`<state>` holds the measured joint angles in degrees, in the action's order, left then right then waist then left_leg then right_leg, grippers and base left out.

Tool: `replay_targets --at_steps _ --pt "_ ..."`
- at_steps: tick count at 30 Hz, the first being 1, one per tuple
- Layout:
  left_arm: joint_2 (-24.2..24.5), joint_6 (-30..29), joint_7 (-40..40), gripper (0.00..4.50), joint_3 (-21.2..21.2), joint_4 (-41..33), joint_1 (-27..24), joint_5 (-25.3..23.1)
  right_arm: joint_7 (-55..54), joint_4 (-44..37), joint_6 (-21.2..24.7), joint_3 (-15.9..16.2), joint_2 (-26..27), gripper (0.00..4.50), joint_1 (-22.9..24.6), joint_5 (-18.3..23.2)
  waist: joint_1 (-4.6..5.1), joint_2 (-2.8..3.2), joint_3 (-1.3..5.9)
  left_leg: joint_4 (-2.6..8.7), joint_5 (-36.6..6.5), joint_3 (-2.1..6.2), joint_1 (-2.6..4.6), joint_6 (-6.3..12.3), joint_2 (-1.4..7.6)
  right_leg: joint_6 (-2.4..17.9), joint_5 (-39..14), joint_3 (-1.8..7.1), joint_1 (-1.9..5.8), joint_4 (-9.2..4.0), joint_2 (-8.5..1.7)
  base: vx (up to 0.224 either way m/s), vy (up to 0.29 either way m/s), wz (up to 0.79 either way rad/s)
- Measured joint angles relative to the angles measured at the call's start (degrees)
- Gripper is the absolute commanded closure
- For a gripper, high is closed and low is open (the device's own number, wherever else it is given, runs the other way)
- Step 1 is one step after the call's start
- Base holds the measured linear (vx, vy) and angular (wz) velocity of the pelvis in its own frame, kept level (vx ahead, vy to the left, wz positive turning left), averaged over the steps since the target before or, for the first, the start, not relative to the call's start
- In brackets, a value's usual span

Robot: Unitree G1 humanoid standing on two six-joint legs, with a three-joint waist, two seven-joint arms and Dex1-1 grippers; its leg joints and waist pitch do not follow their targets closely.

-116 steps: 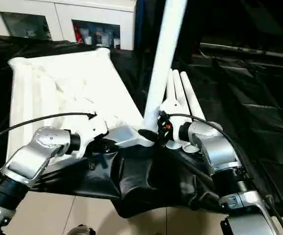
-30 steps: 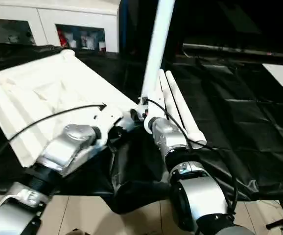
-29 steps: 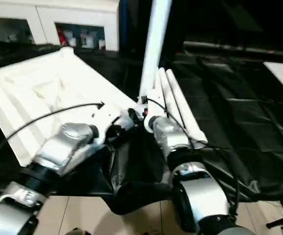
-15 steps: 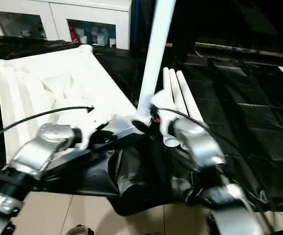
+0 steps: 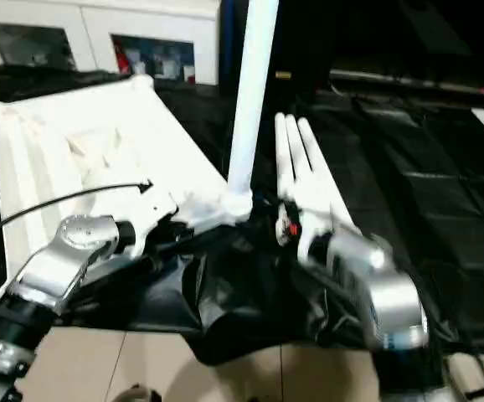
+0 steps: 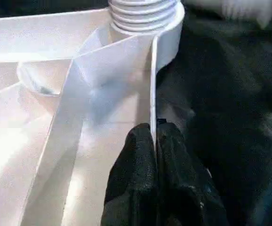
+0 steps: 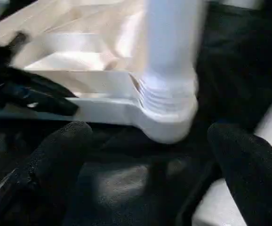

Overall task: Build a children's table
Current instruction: Rotate leg to tighten

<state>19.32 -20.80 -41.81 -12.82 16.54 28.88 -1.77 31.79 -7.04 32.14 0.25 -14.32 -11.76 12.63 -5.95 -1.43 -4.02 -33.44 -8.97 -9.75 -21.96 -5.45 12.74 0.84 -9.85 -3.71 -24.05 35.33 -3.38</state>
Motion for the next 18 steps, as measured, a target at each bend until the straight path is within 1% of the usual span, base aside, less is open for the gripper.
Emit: replay_targets --at_steps 1,2,4,5,9,10,11,12,13,14,15,16,17,18 --pt "-0.5 0.0 1.0 4.50 0.8 -0.2 -0.1 0.1 -1.6 -0.5 0.0 -0.5 0.7 0.06 1.0 0.0 0.17 0.14 0.00 0.00 0.0 0.01 0.00 0.00 -0.01 0.0 0.0 0.02 0.01 -0.06 0.00 0.000 0.000 0.00" --pt "-0.8 -0.2 2.4 4.50 2.1 -1.2 -0.4 0.3 -4.0 -1.5 0.4 -1.7 1.6 0.06 2.3 0.0 0.45 0.28 0.02 0.01 0.0 0.01 0.00 0.00 -0.01 0.0 0.0 0.06 0.00 -0.13 0.00 0.000 0.000 0.00" --pt "-1.0 -0.4 3.9 4.50 3.7 -2.9 -1.4 0.7 -6.8 -2.5 1.0 -3.4 2.4 0.06 3.2 0.0 0.92 0.39 0.08 0.02 0.0 0.00 0.03 0.01 -0.03 -0.1 0.0 0.08 0.01 -0.15 0.00 0.000 0.000 0.00" --pt "-1.0 -0.6 4.6 4.50 4.2 -3.3 -1.6 0.9 -7.9 -3.0 1.2 -4.3 2.6 0.06 3.4 0.0 1.01 0.43 0.08 0.05 0.0 0.00 0.03 0.00 -0.03 -0.1 0.0 0.09 0.00 -0.17 0.00 0.000 0.000 0.00" --pt "-1.2 -0.8 6.1 4.50 4.9 -3.5 -2.2 0.9 -10.7 -4.4 1.2 -5.5 4.1 0.06 3.4 0.0 0.83 0.60 0.16 0.29 0.0 -0.15 0.02 0.02 -0.21 -0.1 0.0 0.13 0.01 -0.24 -0.06 0.000 0.000 0.00" --pt "-1.3 -0.8 6.1 4.50 4.9 -3.5 -2.4 0.8 -11.4 -4.4 1.2 -5.5 4.7 0.06 3.4 0.0 0.66 0.63 0.15 0.29 0.0 -0.20 -0.06 0.06 -0.44 -0.1 0.0 0.21 0.03 -0.25 -0.15 0.000 0.000 0.00" --pt "-1.5 -0.8 6.1 4.50 4.8 -3.5 -2.5 0.7 -12.0 -4.4 1.2 -5.5 5.1 0.06 3.5 0.0 0.26 0.72 0.16 0.21 -0.1 -0.03 -0.10 0.37 -0.84 -0.1 0.0 0.43 0.07 -0.25 -0.44 0.000 0.000 0.00" --pt "-1.9 -0.8 6.1 4.50 4.6 -3.5 -2.5 0.6 -12.5 -4.4 1.2 -5.5 5.1 0.06 3.6 0.0 -0.20 0.80 0.18 -0.32 -0.6 0.24 -0.19 1.51 -1.06 -0.4 0.0 0.67 0.09 -0.23 -0.89 0.013 0.073 -0.01" --pt "-2.5 -0.8 6.1 4.50 4.2 -3.5 -2.5 0.7 -12.8 -4.5 1.2 -5.6 5.0 0.06 3.7 0.0 -0.74 1.04 0.31 -1.65 -1.6 0.59 -0.42 3.24 -1.50 -0.8 0.0 1.11 0.13 -0.23 -1.12 0.013 0.073 -0.01" --pt "-3.1 -0.8 6.1 4.50 3.5 -3.5 -2.6 0.9 -13.1 -4.8 1.2 -5.6 5.0 0.06 3.9 0.0 -1.37 1.64 0.63 -3.93 -2.6 1.99 -1.05 4.92 -2.20 -1.4 0.0 1.53 0.13 -0.23 -1.52 0.016 0.137 -0.06" --pt "-3.5 -0.8 6.1 4.50 3.1 -3.5 -2.6 0.9 -13.4 -5.3 1.2 -5.5 5.1 0.06 4.0 0.0 -1.51 2.03 0.80 -4.85 -3.1 2.84 -1.43 5.73 -2.60 -1.9 0.1 1.67 0.14 -0.20 -1.92 0.011 0.191 -0.04" --pt "-3.5 -0.8 6.0 4.50 2.7 -3.5 -2.6 0.9 -13.7 -5.5 1.3 -5.5 5.2 0.06 4.0 0.0 -1.55 2.38 0.95 -4.76 -3.8 3.15 -1.53 6.15 -2.85 -2.2 0.1 1.93 0.15 -0.27 -2.24 0.010 0.318 -0.03" --pt "-3.1 -0.7 5.8 4.50 2.5 -3.5 -2.6 0.8 -14.0 -5.8 1.3 -5.3 5.4 0.06 4.1 0.0 -1.32 2.47 0.97 -4.75 -4.0 2.64 -1.49 5.70 -3.56 -2.2 0.3 2.10 0.15 -0.46 -3.10 0.000 0.233 0.02" --pt "-2.6 -0.7 5.7 4.50 2.5 -3.5 -2.6 0.8 -14.0 -6.0 1.3 -5.2 5.6 0.06 4.1 0.1 -0.68 2.51 0.96 -4.64 -4.0 2.18 -1.25 5.71 -4.21 -1.9 0.4 2.13 0.03 -0.59 -3.52 0.009 0.255 0.04"
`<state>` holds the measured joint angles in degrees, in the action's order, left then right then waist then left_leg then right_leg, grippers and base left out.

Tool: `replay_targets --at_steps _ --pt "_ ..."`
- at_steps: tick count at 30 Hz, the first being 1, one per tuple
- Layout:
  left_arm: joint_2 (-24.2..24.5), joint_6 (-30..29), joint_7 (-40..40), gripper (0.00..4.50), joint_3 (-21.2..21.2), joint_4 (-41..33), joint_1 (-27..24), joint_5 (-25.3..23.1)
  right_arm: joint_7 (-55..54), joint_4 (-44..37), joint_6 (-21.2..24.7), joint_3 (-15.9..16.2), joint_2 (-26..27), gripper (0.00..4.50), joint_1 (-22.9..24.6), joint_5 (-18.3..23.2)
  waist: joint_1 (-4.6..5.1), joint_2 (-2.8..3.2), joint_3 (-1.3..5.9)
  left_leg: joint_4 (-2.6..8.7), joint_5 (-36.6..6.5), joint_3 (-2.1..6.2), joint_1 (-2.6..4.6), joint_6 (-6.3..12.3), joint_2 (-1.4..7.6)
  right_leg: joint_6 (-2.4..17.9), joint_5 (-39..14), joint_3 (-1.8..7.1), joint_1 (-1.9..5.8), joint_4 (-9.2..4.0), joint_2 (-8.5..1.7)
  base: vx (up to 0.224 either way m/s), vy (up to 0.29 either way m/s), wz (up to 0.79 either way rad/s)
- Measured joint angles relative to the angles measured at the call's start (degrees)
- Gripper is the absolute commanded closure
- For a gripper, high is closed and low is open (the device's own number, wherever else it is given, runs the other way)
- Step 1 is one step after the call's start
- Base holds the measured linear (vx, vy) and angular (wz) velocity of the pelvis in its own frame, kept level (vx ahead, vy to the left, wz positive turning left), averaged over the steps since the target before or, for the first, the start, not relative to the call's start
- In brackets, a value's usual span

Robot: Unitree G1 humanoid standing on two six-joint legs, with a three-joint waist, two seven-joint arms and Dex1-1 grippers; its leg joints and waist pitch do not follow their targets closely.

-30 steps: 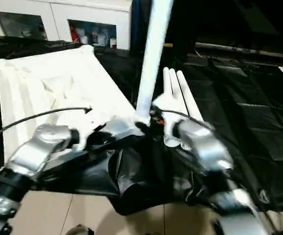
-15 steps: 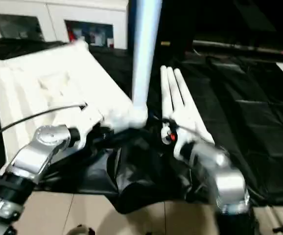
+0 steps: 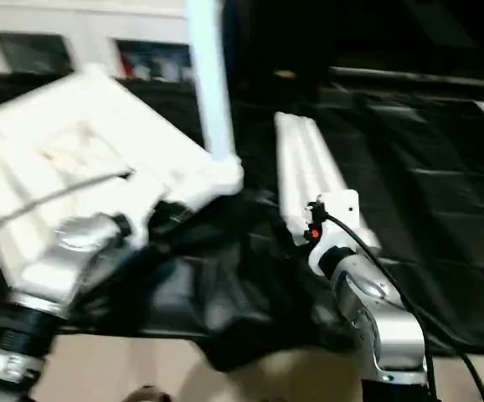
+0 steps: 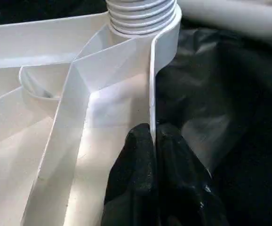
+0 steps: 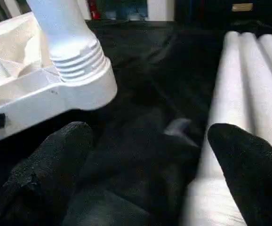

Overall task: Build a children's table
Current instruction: Rotate leg to tighten

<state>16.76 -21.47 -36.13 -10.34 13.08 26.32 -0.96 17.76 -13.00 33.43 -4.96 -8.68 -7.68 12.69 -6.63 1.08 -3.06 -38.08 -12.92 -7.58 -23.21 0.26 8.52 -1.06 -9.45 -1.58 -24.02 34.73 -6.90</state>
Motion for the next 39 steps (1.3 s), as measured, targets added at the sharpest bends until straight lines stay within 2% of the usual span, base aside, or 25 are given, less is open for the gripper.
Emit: replay_targets --at_steps 2,3,4,5,6,7,8,9,10,11,12,14,15,17,18,19,20,23,28,31,34,35,36,37,39 --pt "1.6 0.4 -0.2 4.50 0.2 1.3 0.0 0.0 -0.3 -0.2 0.0 0.9 1.2 0.06 0.1 0.1 1.90 -0.05 -0.14 0.07 0.0 -0.98 0.15 0.75 -1.50 3.4 -1.5 -0.46 -1.07 2.29 -0.71 0.000 0.185 0.05" --pt "2.1 0.5 -0.2 4.50 0.5 2.1 0.0 -0.1 -0.4 -0.5 0.0 1.2 1.5 0.06 0.4 0.1 2.46 -0.22 -0.17 0.09 0.1 -1.42 0.12 1.33 -2.02 3.6 -2.5 -2.05 -1.36 3.72 -0.20 -0.044 0.191 0.03" --pt "2.5 0.5 -0.2 4.50 0.8 2.6 0.0 -0.3 -0.5 -0.6 0.0 1.1 1.4 0.06 0.5 0.1 2.80 -0.65 -0.19 0.18 0.2 -2.07 0.08 1.85 -2.82 2.7 -2.8 -2.68 -1.38 4.20 0.45 -0.044 0.191 0.03" --pt "2.2 0.5 -0.2 4.50 0.8 3.5 0.2 -0.7 -0.9 -0.6 0.0 0.6 0.8 0.06 0.9 0.1 3.00 -0.82 -0.17 0.16 0.4 -2.85 -0.35 3.16 -3.70 -0.4 -2.5 -1.40 -1.11 4.01 0.14 -0.061 0.175 0.04" --pt "1.7 0.5 -0.3 4.50 0.6 4.0 0.5 -1.0 -1.2 -0.5 0.0 0.1 0.7 0.06 1.6 0.1 2.57 -0.77 -0.16 -0.82 0.1 -3.46 -0.83 4.13 -3.78 -0.9 -2.2 -0.83 -1.33 3.79 -0.50 -0.071 0.211 0.09" --pt "1.0 0.6 -0.6 4.50 -0.1 4.1 0.8 -1.1 -1.5 -0.3 0.1 -0.3 0.5 0.06 1.8 0.0 1.74 -0.42 -0.20 -4.27 -0.9 -1.04 -1.91 4.40 -3.78 -1.4 -1.6 -0.30 -1.34 3.28 -0.54 -0.071 0.211 0.09" --pt "1.0 1.0 -1.1 4.50 -0.9 4.2 1.0 -1.3 -1.8 -0.3 0.1 -0.4 0.5 0.06 1.7 0.0 1.38 -0.17 -0.25 -6.99 -1.9 1.81 -2.09 2.97 -3.57 -1.8 -1.0 -0.26 -1.16 2.87 -1.01 -0.063 0.234 -0.16" --pt "1.0 1.5 -1.4 4.50 -1.5 4.5 1.1 -1.3 -2.0 -0.5 0.0 -0.3 0.7 0.06 1.4 0.1 1.61 0.61 -0.05 -5.33 -3.3 4.19 -0.93 0.05 -1.93 -2.0 -0.5 -1.18 -0.80 2.24 -1.76 -0.066 0.247 -0.17" --pt "1.1 2.1 -1.6 4.50 -1.9 4.9 1.9 -1.4 -2.3 -0.7 -0.1 -0.2 1.3 0.06 1.5 0.1 2.06 0.81 -0.19 -3.96 -3.2 3.33 -0.55 -3.25 -1.05 -1.8 -0.4 -1.40 -0.72 1.86 -2.05 -0.066 0.247 -0.17" --pt "1.2 3.2 -2.0 4.50 -2.0 5.5 2.4 -1.4 -2.4 -0.6 -0.1 0.0 1.5 0.06 1.5 0.1 2.83 1.26 -0.36 -3.48 -2.7 2.77 -0.72 -2.39 -1.08 0.1 -1.1 -0.47 -0.59 1.21 -1.30 -0.086 0.208 0.18" --pt "1.7 4.6 -2.5 4.50 -2.0 6.0 2.5 -1.4 -2.4 -0.6 -0.1 1.1 2.3 0.06 1.5 0.2 3.16 1.63 -0.48 -2.91 -2.2 2.49 -0.71 -2.13 -1.13 3.0 -2.4 -0.40 -0.66 1.52 0.14 -0.093 0.185 0.13" --pt "1.9 5.5 -2.6 4.50 -2.0 7.0 3.2 -1.4 -2.5 -0.7 -0.1 1.8 2.8 0.06 1.4 0.2 3.28 1.77 -0.51 -2.43 -1.6 2.52 -0.71 -2.35 -1.14 3.8 -2.2 -1.18 0.82 1.97 2.72 -0.085 0.166 0.07" --pt "1.7 5.6 -2.4 4.50 -1.9 7.3 3.6 -1.4 -2.6 -0.8 -0.1 1.7 2.7 0.06 1.3 0.2 3.30 1.66 -0.45 -1.82 -1.0 2.45 -0.76 -1.86 -1.14 3.4 -2.7 -2.18 1.41 3.84 4.48 -0.063 0.062 0.00" --pt "1.5 5.6 -1.5 4.50 -1.4 8.4 4.1 -1.4 -2.8 -0.9 -0.1 1.5 2.3 0.06 1.3 0.2 3.50 1.56 -0.39 0.07 0.6 2.30 -0.84 -0.98 -1.15 2.9 -3.9 -2.40 1.47 5.74 5.69 -0.064 0.034 -0.02" --pt "1.5 5.6 -0.9 4.50 -1.3 8.7 4.3 -1.7 -2.9 -1.0 -0.1 1.2 2.1 0.06 1.3 0.2 3.46 1.45 -0.32 0.56 1.4 2.18 -1.10 -0.52 -1.17 3.1 -4.1 -1.94 1.50 5.18 5.30 -0.081 -0.040 -0.07" --pt "1.5 5.6 -0.4 4.50 -1.3 8.8 4.4 -2.0 -3.0 -1.0 -0.1 0.8 1.9 0.06 1.3 0.2 3.40 1.22 -0.19 0.59 1.8 2.03 -1.68 -0.46 -1.29 2.3 -5.0 -1.14 1.55 3.44 4.62 -0.081 -0.040 -0.07" --pt "1.5 5.6 0.2 4.50 -1.2 9.1 4.6 -2.3 -3.1 -1.0 -0.1 0.4 1.5 0.06 1.3 0.2 2.98 0.96 -0.18 0.73 2.4 1.73 -2.37 -0.26 -1.31 0.6 -4.6 -1.22 0.98 3.78 4.20 -0.095 -0.075 -0.14" --pt "-0.2 5.6 0.1 4.50 -2.4 9.4 4.6 -2.6 -3.7 -1.0 -0.1 -0.9 1.1 0.06 1.9 0.2 1.28 0.69 -0.43 2.55 3.4 0.65 -1.76 -1.51 -1.08 0.8 -4.2 -1.50 0.30 4.07 3.74 -0.102 -0.105 -0.05" --pt "0.8 5.9 -1.0 4.50 -2.5 9.7 4.6 -1.9 -3.8 -1.0 -0.1 0.5 1.8 0.06 1.4 0.3 1.33 0.78 -0.47 3.13 4.0 0.19 -1.58 -2.39 0.30 1.4 -2.8 -3.00 0.81 2.21 3.72 -0.090 -0.011 -0.07" --pt "0.9 5.9 -1.3 4.50 -2.2 9.7 4.6 -1.6 -3.8 -1.0 -0.1 0.6 1.7 0.06 1.3 0.3 1.49 0.77 -1.09 3.34 4.0 -0.08 -0.26 -2.39 0.33 1.4 -2.8 -3.32 1.98 1.61 3.42 -0.020 0.009 -0.03" --pt "1.1 5.9 -1.3 4.50 -1.9 9.7 4.5 -1.5 -3.8 -1.0 -0.1 0.6 1.5 0.06 1.0 0.4 1.81 1.48 -1.94 4.00 3.1 0.04 1.79 -2.40 0.99 1.3 -3.0 -5.10 4.65 -0.86 3.31 0.000 0.000 0.00" --pt "1.4 5.9 -1.3 4.50 -1.7 9.7 4.5 -1.4 -3.7 -1.0 -0.1 0.8 1.4 0.06 0.9 0.4 1.75 1.80 -2.13 4.29 3.1 -0.04 2.20 -2.39 1.29 1.5 -4.9 -5.45 5.20 0.56 3.34 -0.006 0.039 -0.18" --pt "1.7 5.9 -1.5 4.50 -1.7 9.7 4.5 -1.3 -3.7 -1.0 -0.1 0.9 1.4 0.06 0.9 0.4 1.55 1.52 -2.16 4.31 3.1 -0.69 2.44 -2.38 1.15 2.2 -6.8 -5.25 5.31 2.85 3.19 0.000 0.000 0.00" --pt "1.8 5.9 -1.7 4.50 -1.7 9.7 4.6 -1.1 -3.7 -1.0 -0.1 0.9 1.4 0.06 0.9 0.4 1.36 0.67 -2.03 4.34 3.1 -1.59 3.09 -2.38 0.82 2.2 -7.4 -4.13 6.01 3.92 2.47 0.000 0.000 0.00" --pt "1.6 6.0 -2.3 4.50 -1.7 9.7 4.3 -0.9 -3.8 -0.6 -0.1 0.9 1.2 0.06 1.0 0.4 0.59 0.25 -2.20 3.98 1.1 -2.25 3.77 -2.78 0.46 1.3 -7.6 -3.15 6.23 4.06 2.29 0.096 -0.085 0.00"
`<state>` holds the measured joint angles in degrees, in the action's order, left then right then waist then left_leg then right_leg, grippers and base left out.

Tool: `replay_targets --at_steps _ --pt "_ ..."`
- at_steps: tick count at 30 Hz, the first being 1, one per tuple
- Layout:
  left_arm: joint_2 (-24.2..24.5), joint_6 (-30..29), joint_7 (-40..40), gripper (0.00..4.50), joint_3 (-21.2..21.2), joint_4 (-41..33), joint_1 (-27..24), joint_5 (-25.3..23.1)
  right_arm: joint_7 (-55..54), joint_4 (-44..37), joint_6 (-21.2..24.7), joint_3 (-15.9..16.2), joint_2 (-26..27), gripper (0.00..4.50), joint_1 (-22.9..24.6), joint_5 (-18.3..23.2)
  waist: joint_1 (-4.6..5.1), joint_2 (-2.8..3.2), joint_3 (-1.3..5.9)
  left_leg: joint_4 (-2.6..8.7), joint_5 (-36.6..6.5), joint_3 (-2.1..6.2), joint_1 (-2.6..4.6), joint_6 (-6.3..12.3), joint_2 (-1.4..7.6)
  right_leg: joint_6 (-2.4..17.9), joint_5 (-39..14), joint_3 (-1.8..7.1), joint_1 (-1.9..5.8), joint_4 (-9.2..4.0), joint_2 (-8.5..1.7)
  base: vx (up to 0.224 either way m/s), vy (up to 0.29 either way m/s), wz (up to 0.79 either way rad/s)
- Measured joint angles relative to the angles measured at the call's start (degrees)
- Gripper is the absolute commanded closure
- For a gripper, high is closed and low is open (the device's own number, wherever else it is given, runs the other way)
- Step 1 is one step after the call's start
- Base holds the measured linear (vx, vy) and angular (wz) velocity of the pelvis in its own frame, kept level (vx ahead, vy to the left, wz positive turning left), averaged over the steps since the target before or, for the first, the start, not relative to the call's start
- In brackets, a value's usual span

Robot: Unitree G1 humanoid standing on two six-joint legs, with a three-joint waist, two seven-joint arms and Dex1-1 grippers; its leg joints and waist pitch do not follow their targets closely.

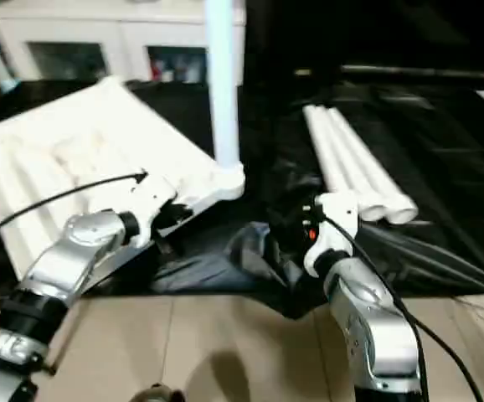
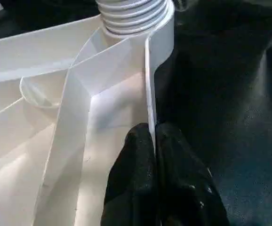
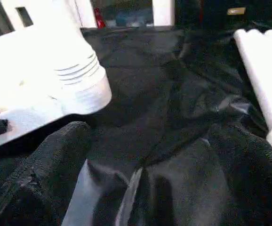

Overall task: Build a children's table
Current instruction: Rotate leg to tighten

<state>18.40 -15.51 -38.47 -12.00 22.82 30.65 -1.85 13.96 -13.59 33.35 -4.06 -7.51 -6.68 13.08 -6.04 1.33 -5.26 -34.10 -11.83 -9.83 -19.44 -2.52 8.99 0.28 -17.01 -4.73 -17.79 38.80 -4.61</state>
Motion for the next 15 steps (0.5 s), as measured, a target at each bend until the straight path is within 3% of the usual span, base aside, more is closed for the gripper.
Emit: replay_targets --at_steps 1,2,3,4,5,6,7,8,9,10,11,12,13,14,15 --pt "-0.1 0.0 -0.1 4.50 -0.2 0.0 0.0 0.0 0.0 0.1 0.0 -0.1 -0.2 0.06 -0.1 0.0 -0.75 0.04 0.09 -1.63 -1.4 0.47 -0.90 1.25 -0.02 0.1 0.0 0.17 0.44 -0.40 0.04 0.121 -0.094 -0.03" --pt "-0.7 0.0 -0.2 4.50 -0.3 0.0 0.0 0.0 -0.1 0.1 0.0 -0.4 -0.5 0.06 0.0 0.0 -1.56 0.29 0.27 -4.07 -1.8 1.52 -1.72 2.23 -0.01 0.1 0.0 0.19 0.51 -0.86 0.27 0.135 -0.057 -0.02" --pt "-0.9 0.0 -0.2 4.50 -0.4 0.0 0.0 0.0 -0.2 0.1 0.0 -0.6 -0.5 0.06 0.0 0.0 -1.83 0.45 0.40 -4.17 -1.8 1.83 -1.77 2.44 0.05 0.1 0.0 0.13 0.54 -1.12 0.41 0.107 -0.038 0.05" --pt "-1.2 0.1 -0.5 4.50 -0.7 0.0 0.0 0.4 -0.2 0.1 0.0 -0.8 -0.6 0.06 0.0 0.0 -1.93 1.50 1.05 -1.95 -1.7 2.03 -1.69 2.47 0.95 0.1 0.0 -0.48 0.61 -1.80 1.46 0.189 -0.004 0.12" --pt "-1.0 0.2 -0.8 4.50 -0.8 0.0 0.1 0.5 -0.3 0.2 0.0 -0.9 -0.5 0.06 0.0 -0.1 -1.98 1.95 1.31 -1.45 0.5 2.29 -1.45 -0.13 1.81 0.2 -0.1 -1.06 0.60 -1.89 1.80 0.137 0.021 0.12" --pt "-0.5 0.2 -0.8 4.50 -0.7 0.0 0.1 0.4 -0.3 0.2 0.0 -0.7 -0.1 0.06 -0.1 -0.1 -1.38 1.79 1.32 -1.40 0.2 2.60 -1.38 0.09 1.61 0.3 -0.3 -0.96 0.08 -1.88 1.75 0.175 0.043 0.09" --pt "0.3 0.2 -0.8 4.50 -0.6 0.1 0.0 0.4 -0.2 0.2 0.0 0.4 0.4 0.06 -0.4 0.0 -0.73 1.53 1.45 -1.32 -0.1 2.72 -1.35 0.22 1.15 1.1 -0.8 -0.69 -0.52 -0.71 1.37 0.093 0.008 0.02" --pt "1.1 0.2 -0.7 4.50 -0.2 0.5 0.0 0.2 -0.1 0.2 0.0 1.3 0.7 0.06 -0.8 0.3 -0.01 1.36 1.55 -1.48 -0.7 2.87 -1.10 0.39 0.72 1.3 -1.1 -0.02 -2.28 2.14 0.87 0.170 -0.009 -0.01" --pt "1.7 0.2 -0.6 4.50 0.3 0.9 0.0 -0.1 -0.2 0.2 0.0 1.4 0.6 0.06 -0.7 0.3 0.46 1.08 1.68 -1.49 -1.0 3.03 -0.74 0.73 0.20 0.5 -1.0 0.67 -3.93 3.82 0.36 0.137 -0.052 -0.08" --pt "1.8 0.2 -0.3 4.50 0.9 1.2 0.0 -0.2 -0.2 0.2 0.0 1.2 0.3 0.06 -0.7 0.3 1.08 0.65 1.75 -1.51 -1.3 3.05 -0.44 0.72 -0.37 -0.6 -0.5 1.58 -5.38 4.06 -0.26 0.137 -0.052 -0.08" --pt "1.6 0.1 0.1 4.50 1.4 1.3 0.2 -0.3 -0.4 0.2 -0.1 0.6 -0.2 0.06 -0.5 0.3 1.63 -0.71 1.74 -2.01 -2.0 2.67 -0.22 0.48 -1.45 -1.6 1.7 3.28 -6.10 2.40 -1.41 0.074 -0.061 -0.02" --pt "0.9 0.1 0.3 4.50 1.5 1.3 0.2 -0.3 -0.4 0.3 0.0 -0.1 -0.8 0.06 0.2 0.2 1.46 -0.83 1.71 -3.33 -3.2 2.53 -0.81 3.47 -1.76 -1.5 1.0 3.98 -5.60 2.68 -0.77 0.058 -0.041 0.18" --pt "-0.4 0.1 0.2 4.50 1.0 1.3 0.2 -0.2 -0.7 0.7 0.0 -1.1 -1.3 0.06 0.7 0.1 0.94 -0.65 1.80 -5.19 -4.1 2.98 -1.27 6.30 -1.79 -0.7 0.6 4.01 -4.73 1.91 -0.43 0.058 -0.041 0.18" --pt "-1.3 0.2 0.0 4.50 0.2 1.1 0.2 0.0 -0.9 0.8 0.0 -1.7 -1.8 0.06 0.6 0.0 0.60 -0.66 1.81 -7.23 -4.2 3.29 -2.14 6.52 -2.04 -0.6 0.6 3.94 -4.02 1.18 -0.19 0.103 -0.038 0.18" --pt "-1.9 0.2 -0.6 4.50 -1.0 0.8 0.2 0.5 -0.9 0.8 0.0 -2.0 -1.7 0.06 0.0 -0.2 0.24 -0.51 1.89 -8.42 -4.0 3.41 -3.18 6.06 -2.33 -0.4 0.8 3.74 -2.93 -0.08 0.42 0.114 -0.036 0.03"
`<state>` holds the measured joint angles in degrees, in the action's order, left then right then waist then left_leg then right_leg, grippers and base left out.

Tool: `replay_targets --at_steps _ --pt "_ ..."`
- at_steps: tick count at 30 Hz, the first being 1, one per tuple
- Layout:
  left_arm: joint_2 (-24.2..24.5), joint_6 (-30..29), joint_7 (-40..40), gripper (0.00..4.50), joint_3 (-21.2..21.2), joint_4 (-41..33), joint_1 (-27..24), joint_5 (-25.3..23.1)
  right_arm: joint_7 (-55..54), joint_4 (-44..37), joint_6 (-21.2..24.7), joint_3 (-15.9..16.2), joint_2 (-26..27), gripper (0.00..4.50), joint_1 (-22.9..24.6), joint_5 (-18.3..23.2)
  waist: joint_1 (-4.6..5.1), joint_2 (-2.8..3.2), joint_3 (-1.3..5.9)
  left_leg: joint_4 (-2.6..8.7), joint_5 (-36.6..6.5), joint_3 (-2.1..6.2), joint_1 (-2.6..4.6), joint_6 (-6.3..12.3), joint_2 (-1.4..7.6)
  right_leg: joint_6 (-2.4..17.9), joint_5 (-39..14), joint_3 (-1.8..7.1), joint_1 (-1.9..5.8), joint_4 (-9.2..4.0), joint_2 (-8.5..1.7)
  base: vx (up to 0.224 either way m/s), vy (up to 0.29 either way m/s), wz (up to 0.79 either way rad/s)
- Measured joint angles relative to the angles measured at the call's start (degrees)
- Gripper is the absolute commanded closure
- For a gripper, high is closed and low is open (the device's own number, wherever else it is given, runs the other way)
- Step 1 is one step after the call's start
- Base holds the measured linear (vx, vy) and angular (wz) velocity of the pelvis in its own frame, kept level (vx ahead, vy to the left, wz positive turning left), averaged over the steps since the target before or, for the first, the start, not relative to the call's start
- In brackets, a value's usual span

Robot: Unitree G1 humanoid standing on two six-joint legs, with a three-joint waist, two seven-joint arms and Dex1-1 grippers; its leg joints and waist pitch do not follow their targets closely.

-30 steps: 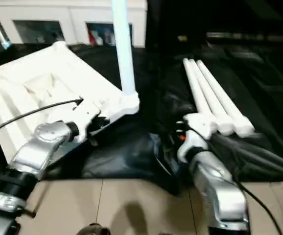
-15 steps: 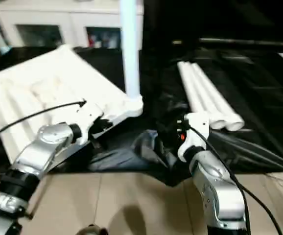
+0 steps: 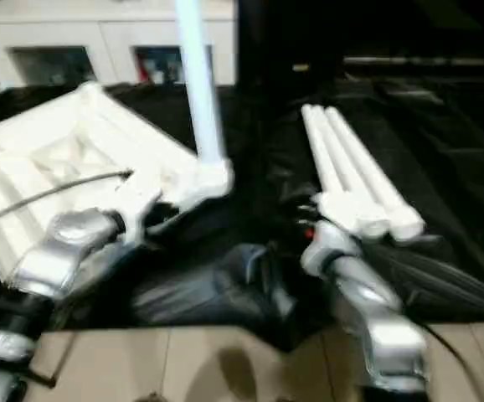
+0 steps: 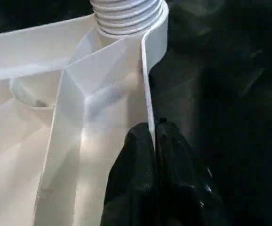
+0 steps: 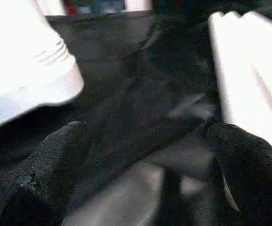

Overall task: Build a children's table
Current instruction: Rotate leg to tighten

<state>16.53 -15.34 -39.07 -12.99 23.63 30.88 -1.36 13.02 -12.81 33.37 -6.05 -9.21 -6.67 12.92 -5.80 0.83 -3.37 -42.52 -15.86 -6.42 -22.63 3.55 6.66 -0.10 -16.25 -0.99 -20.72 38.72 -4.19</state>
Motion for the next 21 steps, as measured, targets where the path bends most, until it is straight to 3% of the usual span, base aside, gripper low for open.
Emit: replay_targets --at_steps 1,2,3,4,5,6,7,8,9,10,11,13,14,15,16,17,18,19,20,21 --pt "-0.1 0.0 -0.4 4.50 -0.6 -0.2 0.0 0.0 0.1 -0.2 -0.1 0.2 0.1 0.06 -0.4 0.0 -0.07 0.41 0.10 1.05 0.6 0.10 -0.57 -0.92 0.12 0.1 0.0 -0.62 0.77 -0.79 0.60 0.114 -0.036 0.03" --pt "-0.1 0.1 -0.8 4.50 -1.0 -0.3 0.1 0.0 0.1 -0.5 -0.2 0.6 0.2 0.06 -0.6 0.0 0.00 1.99 0.24 5.00 1.7 0.10 -0.54 -2.24 1.28 0.2 0.0 -2.26 1.97 -1.73 1.93 0.113 -0.004 0.02" --pt "0.4 0.3 -1.1 4.50 -1.1 -0.4 0.1 -0.1 0.1 -0.4 -0.2 0.9 0.8 0.06 -0.6 0.0 -0.11 2.46 0.23 4.67 2.8 0.49 0.00 -4.68 1.93 0.1 -0.3 -2.88 2.53 -1.87 2.21 0.140 0.049 -0.08" --pt "1.2 0.3 -1.3 4.50 -1.0 -0.4 0.1 0.0 0.2 -0.3 -0.1 2.1 1.3 0.06 -0.6 0.0 0.71 2.47 0.19 5.06 2.4 0.69 0.73 -4.35 1.74 0.9 -0.7 -3.31 2.34 -1.40 1.94 0.140 0.049 -0.08" --pt "2.1 0.3 -0.7 4.50 -0.3 -0.1 0.1 -0.1 0.7 -0.4 -0.1 3.3 1.7 0.06 -1.1 0.2 1.85 2.32 0.26 5.35 2.2 0.86 1.10 -4.01 1.25 1.8 -1.4 -3.35 1.18 1.67 1.39 0.153 0.055 -0.15" --pt "2.6 0.3 -0.5 4.50 0.1 -0.1 0.1 -0.2 0.8 -0.4 -0.1 3.5 1.6 0.06 -1.2 0.4 2.58 2.20 0.31 5.47 2.1 0.88 1.36 -3.80 0.90 1.2 -1.5 -3.07 0.02 3.78 1.03 0.114 0.005 -0.05" --pt "3.0 0.3 -0.4 4.50 0.8 -0.1 0.1 -0.4 0.7 -0.4 -0.2 3.4 1.2 0.06 -1.2 0.4 2.91 2.00 0.31 5.58 1.8 0.88 1.65 -3.82 0.51 0.5 -1.4 -2.75 -1.21 4.61 0.74 0.114 0.005 -0.05" --pt "3.1 0.3 -0.1 4.50 1.7 -0.1 0.1 -0.6 0.7 -0.4 -0.2 3.1 0.9 0.06 -1.1 0.4 3.48 1.33 0.29 5.77 1.8 0.81 1.95 -3.87 -0.22 -0.9 -0.8 -2.17 -2.59 3.90 0.22 0.076 -0.038 -0.04" --pt "3.1 0.3 0.2 4.50 2.1 0.0 0.1 -0.7 0.7 -0.4 -0.2 2.9 0.7 0.06 -1.0 0.4 3.87 0.11 0.25 5.83 1.5 0.40 2.22 -4.21 -1.10 -1.0 0.0 -1.12 -3.16 1.79 -0.48 0.078 -0.095 0.04" --pt "2.6 0.3 0.5 4.50 2.3 0.1 0.1 -0.7 0.7 -0.2 -0.1 2.5 0.2 0.06 -0.8 0.4 3.75 -0.79 0.09 5.53 1.1 -0.05 2.20 -3.86 -1.61 -0.6 1.2 -0.44 -2.82 1.96 -0.84 0.078 -0.095 0.04" --pt "1.4 0.2 0.5 4.50 1.7 0.2 0.1 -0.6 0.6 0.1 -0.1 1.8 -0.2 0.06 -0.1 0.2 2.96 -0.69 0.15 3.08 -0.3 -0.09 1.78 0.62 -1.72 -0.2 0.6 -0.15 -1.90 1.47 -0.40 0.089 -0.102 0.18" --pt "0.3 0.2 -0.1 4.50 0.0 0.2 0.1 0.0 0.6 0.1 -0.1 0.9 -0.7 0.06 -0.2 0.0 1.71 -0.75 0.12 -0.21 -0.3 0.38 0.68 0.55 -1.75 0.3 0.6 -0.18 -0.62 0.15 0.19 0.090 -0.064 0.09" --pt "0.2 0.2 -0.6 4.50 -0.8 0.0 0.1 0.0 0.6 0.0 -0.1 1.0 -0.6 0.06 -0.5 0.0 1.19 -0.40 0.25 0.35 0.4 0.60 0.06 -0.52 -1.50 0.5 0.7 -0.47 0.19 -0.71 0.83 0.088 -0.036 -0.06" --pt "0.3 0.3 -0.8 4.50 -1.0 -0.2 0.1 0.0 0.6 0.0 -0.2 1.1 -0.5 0.06 -0.6 0.0 1.00 0.47 0.25 1.93 0.8 0.77 -0.33 -1.22 -0.67 0.6 0.7 -1.44 0.88 -1.29 1.42 0.087 0.006 0.00" --pt "0.3 0.3 -0.9 4.50 -1.1 -0.6 0.2 0.0 0.7 0.0 -0.2 1.2 -0.4 0.06 -0.7 0.0 0.88 1.66 0.30 4.69 2.1 0.80 -0.48 -2.72 0.59 0.6 0.6 -2.46 1.61 -1.85 2.50 0.087 0.006 0.00" --pt "1.0 0.3 -1.0 4.50 -1.1 -0.8 0.2 0.0 0.7 0.1 -0.1 1.9 0.2 0.06 -0.6 0.0 0.76 2.17 0.23 4.47 2.3 0.91 0.21 -4.08 1.31 0.4 0.5 -3.08 2.19 -2.25 2.67 0.113 0.075 -0.03" --pt "1.7 0.4 -1.0 4.50 -0.7 -0.8 0.1 0.0 0.8 0.1 -0.1 2.9 0.6 0.06 -1.0 0.1 1.51 2.11 0.21 4.85 2.1 1.08 0.70 -3.85 1.04 2.1 -0.5 -3.16 1.53 -0.81 2.47 0.131 0.089 -0.09" --pt "2.3 0.4 -0.9 4.50 -0.4 -0.8 0.1 -0.1 0.9 0.1 -0.1 3.7 1.0 0.06 -1.4 0.4 2.28 2.11 0.21 5.02 2.0 1.15 0.89 -3.63 0.72 2.6 -0.9 -3.14 0.67 1.59 2.15 0.131 0.089 -0.09" --pt "3.0 0.3 -0.9 4.50 0.2 -0.8 0.0 -0.6 1.0 0.0 -0.1 3.9 0.9 0.06 -1.6 0.5 2.82 1.97 0.28 5.09 1.7 1.15 1.25 -3.36 0.25 1.5 -1.1 -2.94 -0.65 4.28 1.60 0.112 0.045 -0.03" --pt "3.1 0.3 -0.7 4.50 0.9 -0.6 0.0 -0.6 0.9 0.0 -0.1 3.9 0.6 0.06 -1.6 0.5 3.06 1.77 0.25 5.20 1.5 1.13 1.50 -3.35 -0.17 0.4 -1.0 -2.81 -1.54 4.57 1.08 0.073 0.004 -0.03"
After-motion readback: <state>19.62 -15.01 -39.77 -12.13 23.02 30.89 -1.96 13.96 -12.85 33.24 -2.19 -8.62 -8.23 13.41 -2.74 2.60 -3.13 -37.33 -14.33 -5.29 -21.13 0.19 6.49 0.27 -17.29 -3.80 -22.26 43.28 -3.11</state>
